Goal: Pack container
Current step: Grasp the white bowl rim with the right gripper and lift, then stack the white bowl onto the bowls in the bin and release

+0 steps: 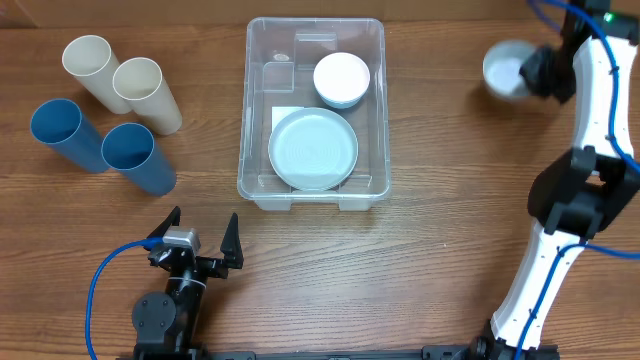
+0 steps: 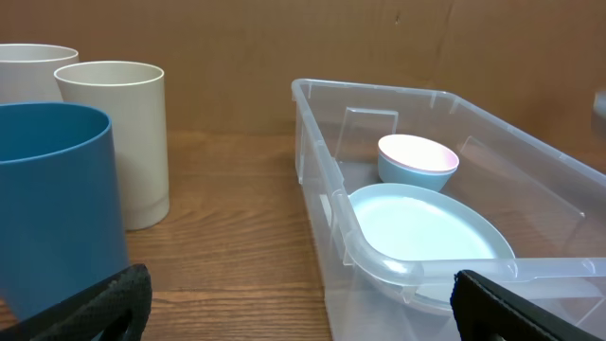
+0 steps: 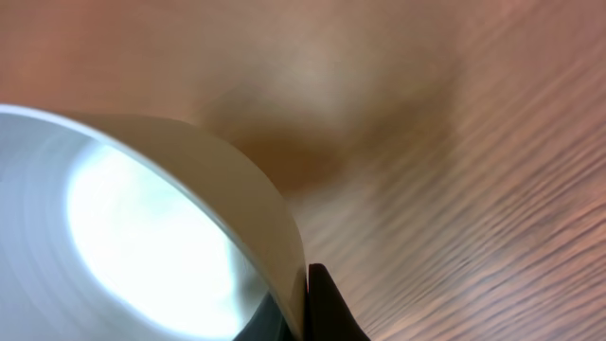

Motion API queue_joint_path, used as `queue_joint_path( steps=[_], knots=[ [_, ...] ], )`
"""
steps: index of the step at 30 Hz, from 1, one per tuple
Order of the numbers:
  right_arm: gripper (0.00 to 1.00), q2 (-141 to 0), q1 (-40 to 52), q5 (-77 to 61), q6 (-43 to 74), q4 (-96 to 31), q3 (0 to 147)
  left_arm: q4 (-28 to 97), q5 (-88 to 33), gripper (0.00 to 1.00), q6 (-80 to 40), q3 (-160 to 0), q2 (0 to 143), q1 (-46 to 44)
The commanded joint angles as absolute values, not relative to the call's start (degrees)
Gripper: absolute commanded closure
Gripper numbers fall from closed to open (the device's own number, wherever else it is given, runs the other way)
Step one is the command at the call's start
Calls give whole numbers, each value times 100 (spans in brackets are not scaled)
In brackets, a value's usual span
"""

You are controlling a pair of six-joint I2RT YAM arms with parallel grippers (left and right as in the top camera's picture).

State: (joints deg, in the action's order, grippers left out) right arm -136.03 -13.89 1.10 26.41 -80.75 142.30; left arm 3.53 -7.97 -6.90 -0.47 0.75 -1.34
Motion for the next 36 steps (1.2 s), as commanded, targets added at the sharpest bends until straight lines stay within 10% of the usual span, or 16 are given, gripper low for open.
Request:
queue_joint_path(
  steps=[1,9,18,20,21,23,33,36],
  knots=[
    [96,-12361,-423,139,2504,-7832,14615,362,-856,0,-642,-27,27,-75],
    [96,-12632,1680,930,2530,-6984,14237,362,-858,0,-642,-27,27,-75],
    [96,-13675,1977,941,2545,-6407,14105,362,-858,0,-642,-27,27,-75],
    [76,-13747,1977,943,2506,-6379,14105,362,-858,0,-642,-27,27,-75],
    [28,-13773,1977,939,2388,-6377,14105,362,-856,0,-642,-27,27,-75],
    [10,-13775,1977,943,2209,-6392,14105,362,-858,0,-642,-27,27,-75],
    [11,-13349,1975,937,1820,-7137,14824,362,-858,0,-642,-27,27,-75],
    [54,-13367,1966,784,1815,-7273,14779,362,-858,0,-642,-27,27,-75]
  ],
)
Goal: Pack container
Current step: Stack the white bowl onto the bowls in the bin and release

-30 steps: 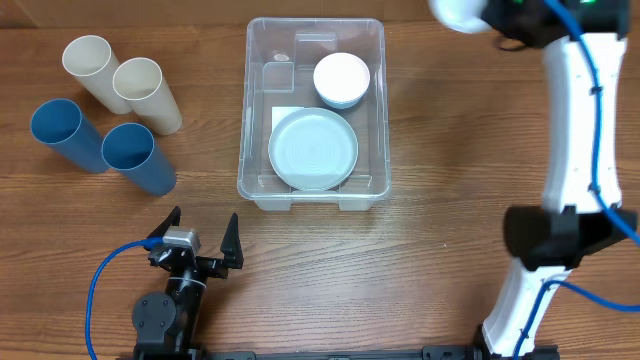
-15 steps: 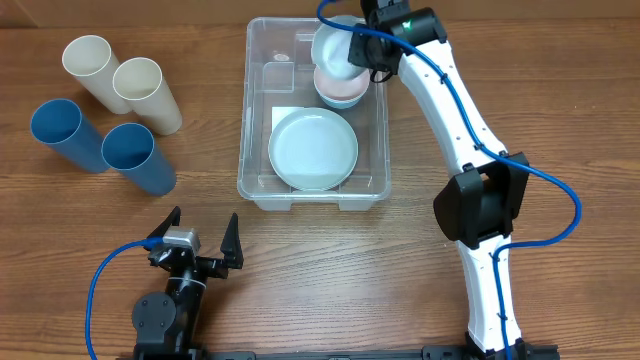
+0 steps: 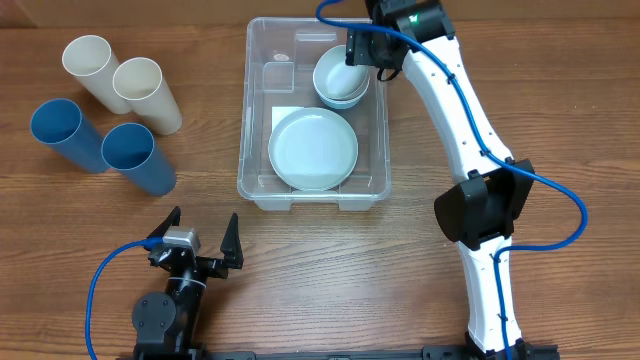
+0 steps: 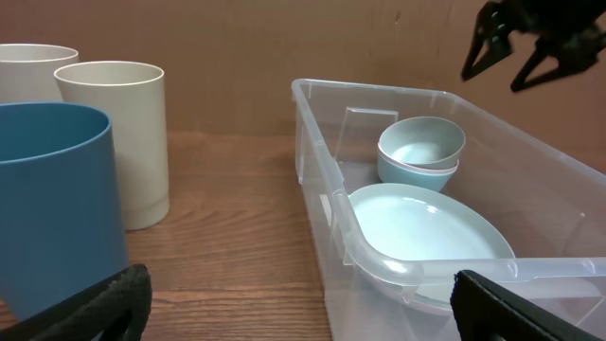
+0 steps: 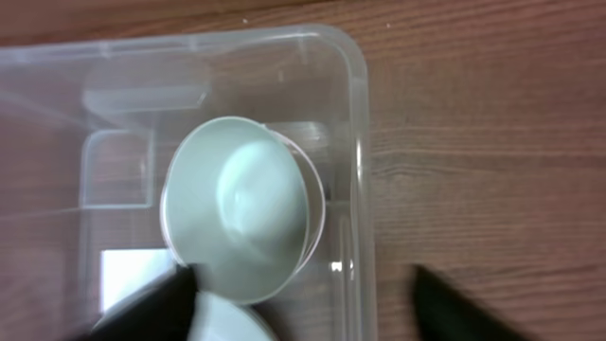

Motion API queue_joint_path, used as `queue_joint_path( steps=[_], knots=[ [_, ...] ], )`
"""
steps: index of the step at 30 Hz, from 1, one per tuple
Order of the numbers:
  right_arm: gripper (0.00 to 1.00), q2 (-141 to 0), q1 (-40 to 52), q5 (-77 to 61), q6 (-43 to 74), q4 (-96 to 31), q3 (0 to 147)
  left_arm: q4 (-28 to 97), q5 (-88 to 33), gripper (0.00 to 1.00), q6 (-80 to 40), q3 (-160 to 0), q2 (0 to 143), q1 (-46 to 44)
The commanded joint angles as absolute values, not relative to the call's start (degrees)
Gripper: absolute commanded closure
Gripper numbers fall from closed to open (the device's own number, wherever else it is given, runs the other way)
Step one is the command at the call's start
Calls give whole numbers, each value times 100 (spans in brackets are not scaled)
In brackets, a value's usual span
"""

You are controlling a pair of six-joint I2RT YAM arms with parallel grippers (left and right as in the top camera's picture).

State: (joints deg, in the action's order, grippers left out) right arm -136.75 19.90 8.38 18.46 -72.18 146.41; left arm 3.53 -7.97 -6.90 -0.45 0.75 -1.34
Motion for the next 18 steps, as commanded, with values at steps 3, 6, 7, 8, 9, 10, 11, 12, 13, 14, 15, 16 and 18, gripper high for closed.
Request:
queue_joint_path(
  steps=[3,6,7,8,9,10,11,12,13,14,15,16,18],
  knots=[
    [86,-13375,2060,766,1815,-7030,14385,362,-858,0,-642,-27,27,-75],
    [96,-13382,2080,766,1817,-6598,13898,362,-858,0,-642,-27,27,-75],
    [96,-13384,2080,766,1817,-6427,13679,362,-858,0,-642,-27,27,-75],
    [96,-13384,2078,766,1817,-6296,13524,362,-858,0,-642,-27,27,-75],
    [96,-13384,2078,766,1817,-6158,13356,362,-858,0,-642,-27,27,-75],
    [96,-13384,2078,768,1817,-6060,13240,362,-858,0,-642,-27,27,-75],
    [96,-13384,2078,766,1817,-5961,13120,362,-858,0,-642,-27,27,-75],
    [96,-13384,2078,766,1817,-5859,13002,362,-858,0,-642,-27,27,-75],
    [96,-13384,2078,766,1820,-5782,12912,362,-858,0,-642,-27,27,-75],
    [96,-13384,2078,766,1820,-5728,12840,362,-858,0,-642,-27,27,-75],
    [96,-13384,2078,766,1820,-5677,12761,362,-858,0,-642,-27,27,-75],
    [96,-13384,2078,766,1817,-5612,12676,362,-858,0,-642,-27,27,-75],
    [96,-13384,2078,766,1817,-5511,12545,362,-858,0,-642,-27,27,-75]
  ],
)
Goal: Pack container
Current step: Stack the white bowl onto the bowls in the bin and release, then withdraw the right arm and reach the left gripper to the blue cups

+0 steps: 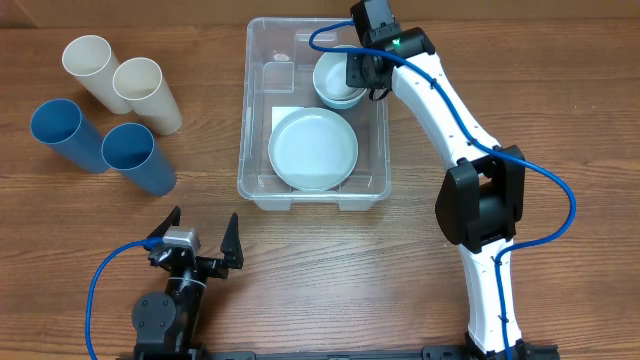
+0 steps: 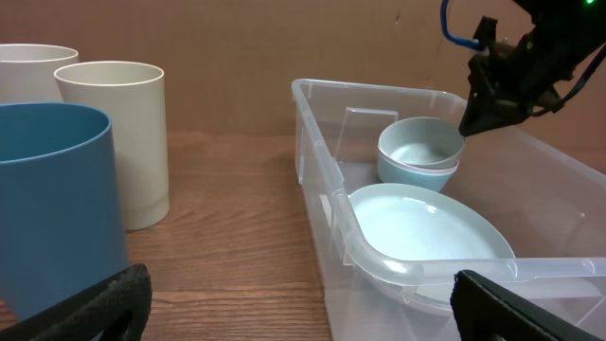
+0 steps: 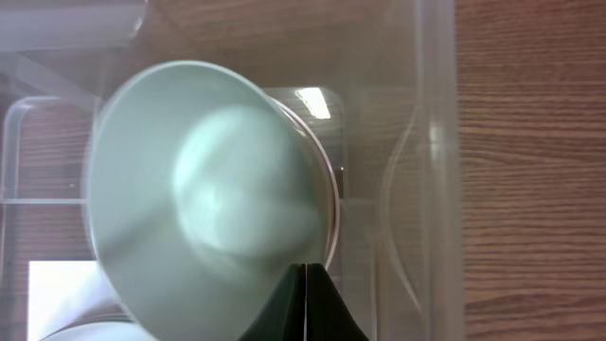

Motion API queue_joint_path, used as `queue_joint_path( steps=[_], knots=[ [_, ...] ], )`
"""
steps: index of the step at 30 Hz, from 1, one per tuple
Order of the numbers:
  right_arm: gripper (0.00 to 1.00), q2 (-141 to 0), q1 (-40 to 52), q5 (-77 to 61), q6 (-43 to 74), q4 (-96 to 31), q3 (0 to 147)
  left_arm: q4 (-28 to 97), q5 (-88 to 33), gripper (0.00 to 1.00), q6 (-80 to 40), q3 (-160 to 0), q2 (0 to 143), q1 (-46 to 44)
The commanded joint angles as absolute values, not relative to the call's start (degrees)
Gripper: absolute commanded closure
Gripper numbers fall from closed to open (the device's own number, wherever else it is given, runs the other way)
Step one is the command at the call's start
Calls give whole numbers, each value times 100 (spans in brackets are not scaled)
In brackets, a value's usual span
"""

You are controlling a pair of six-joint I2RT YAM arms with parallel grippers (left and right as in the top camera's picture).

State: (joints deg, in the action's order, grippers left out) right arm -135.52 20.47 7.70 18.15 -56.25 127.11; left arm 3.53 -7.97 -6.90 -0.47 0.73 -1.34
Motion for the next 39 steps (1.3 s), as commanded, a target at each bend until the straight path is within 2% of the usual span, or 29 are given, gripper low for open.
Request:
queue_joint_path(
  steps=[1,7,12,13,16,19,21,22,31,39],
  knots=[
    [95,-13384,2078,766,1817,-5463,12486,362,-858,0,-642,-27,27,-75],
    [95,-13373,2078,764,1774,-5463,12586,362,-856,0,-642,-27,27,-75],
    [95,-13251,2093,764,1776,-6379,13815,362,-858,0,-642,-27,27,-75],
    [92,-13192,2088,766,1778,-6552,14066,362,-858,0,-642,-27,27,-75],
    [58,-12901,1833,801,1949,-7048,14702,362,-856,0,-642,-27,27,-75],
    [38,-12634,1278,836,2200,-7387,14853,362,-858,0,-642,-27,27,-75],
    [8,-12538,554,829,2502,-7673,14853,362,-858,0,-642,-27,27,-75],
    [0,-12538,340,834,2554,-7756,14853,362,-858,0,-642,-27,27,-75],
    [0,-12538,-1852,816,2554,-8034,14846,362,-858,0,-642,-27,27,-75],
    [0,-12538,-2329,768,2552,-8029,14846,362,-858,0,-642,-27,27,-75]
  ],
)
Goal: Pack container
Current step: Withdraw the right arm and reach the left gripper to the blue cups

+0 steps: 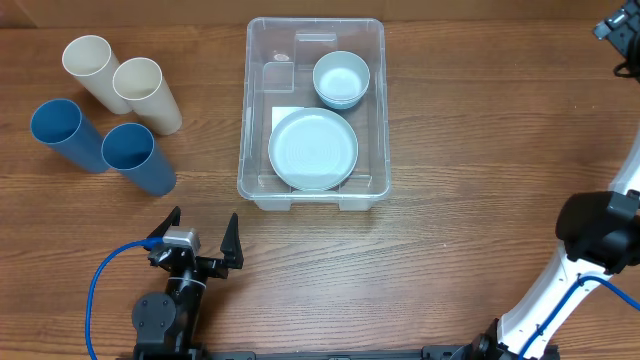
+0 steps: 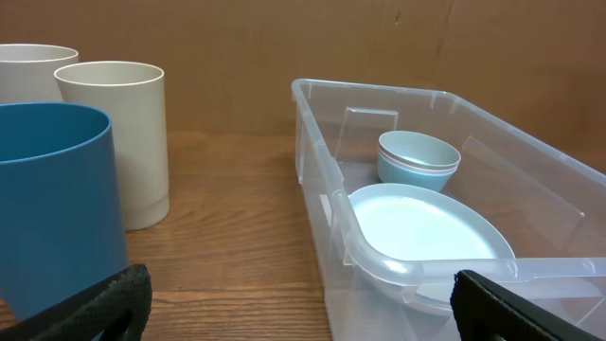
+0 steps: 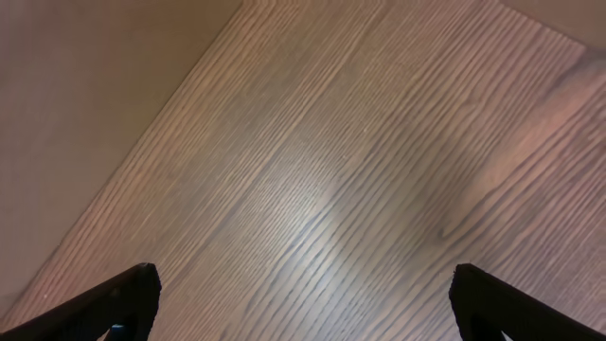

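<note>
A clear plastic container (image 1: 248, 150) stands at the table's middle back. Inside it lie a pale blue plate (image 1: 312, 148) and two nested pale blue bowls (image 1: 341, 78), also seen as bowls (image 2: 418, 157) in the left wrist view. Two cream cups (image 1: 148, 92) and two blue cups (image 1: 130, 155) lie to the container's left. My left gripper (image 1: 200, 243) rests open near the front edge, facing the container. My right gripper (image 3: 303, 298) is open and empty over bare wood at the far right back corner, its arm (image 1: 625, 25) at the frame's edge.
The wooden table top (image 1: 450, 170) spreads right of the container. A blue cable (image 1: 95, 290) loops by the left arm's base. The right arm's lower links (image 1: 590, 235) stand at the right edge.
My right gripper was inside the container at the stacked bowls; now it is open over bare table at the far right back. The two bowls stay nested in the container.
My right gripper first held a bowl at the table's right back, with one bowl in the container. Then the bowl sat on the other bowl, the gripper above it, then close at it. Now the gripper is away, empty. The left arm never moved.
</note>
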Motion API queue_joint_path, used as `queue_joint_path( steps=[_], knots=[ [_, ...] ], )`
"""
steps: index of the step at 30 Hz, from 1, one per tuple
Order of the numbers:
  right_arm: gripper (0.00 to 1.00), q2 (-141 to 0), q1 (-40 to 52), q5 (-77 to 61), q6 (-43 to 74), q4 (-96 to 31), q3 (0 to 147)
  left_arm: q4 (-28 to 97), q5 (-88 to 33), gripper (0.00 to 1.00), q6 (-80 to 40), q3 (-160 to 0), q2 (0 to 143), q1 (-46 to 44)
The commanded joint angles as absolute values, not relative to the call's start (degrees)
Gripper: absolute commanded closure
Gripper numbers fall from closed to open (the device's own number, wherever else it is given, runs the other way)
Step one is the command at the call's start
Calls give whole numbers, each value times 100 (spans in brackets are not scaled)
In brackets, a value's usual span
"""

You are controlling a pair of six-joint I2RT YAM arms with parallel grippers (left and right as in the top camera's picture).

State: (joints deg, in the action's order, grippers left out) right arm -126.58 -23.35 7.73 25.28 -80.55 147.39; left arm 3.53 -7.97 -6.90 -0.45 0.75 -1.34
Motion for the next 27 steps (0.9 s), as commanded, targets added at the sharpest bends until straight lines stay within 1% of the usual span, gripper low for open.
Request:
queue_joint_path(
  steps=[1,3,5,7,9,10,13,15,17,18,20,22,24,27],
  knots=[
    [0,-12538,-2329,768,2552,-8029,14846,362,-858,0,-642,-27,27,-75],
    [0,-12538,-2327,768,2552,-8029,14846,296,-884,0,-642,-27,27,-75],
    [0,-12538,-2329,768,2552,-8029,14846,226,-657,0,-620,-27,27,-75],
    [0,-12538,-2329,768,2552,-8029,14846,-351,-460,0,-626,-32,25,-75],
    [0,-12538,-2329,768,2552,-8029,14846,-904,-1017,0,-405,-198,30,-75],
    [0,-12538,-2327,768,2552,-8029,14846,-878,-1037,0,-183,-370,54,-75],
    [0,-12538,-2329,768,2554,-8029,14846,86,-672,0,386,-1347,554,-71],
    [0,-12538,-2329,768,2552,-8029,14846,510,-554,0,381,-2237,1468,-71],
    [0,-12538,-2329,768,2552,-8029,14846,1037,-561,0,366,-3380,2716,-71],
    [0,-12538,-2329,766,2552,-8029,14846,1490,-663,0,368,-4108,3424,-71],
    [0,-12538,-2329,768,2552,-8029,14846,2882,-1125,0,373,-5996,5111,-71],
    [0,-12538,-2329,768,2554,-8029,14846,3944,-1466,0,388,-7476,6335,-71],
    [0,-12538,-2329,768,2552,-8029,14846,4722,-1865,0,322,-8545,7336,-73],
    [0,-12538,-2329,768,2554,-8029,14846,5186,-2126,0,410,-9174,8294,-71]
  ],
)
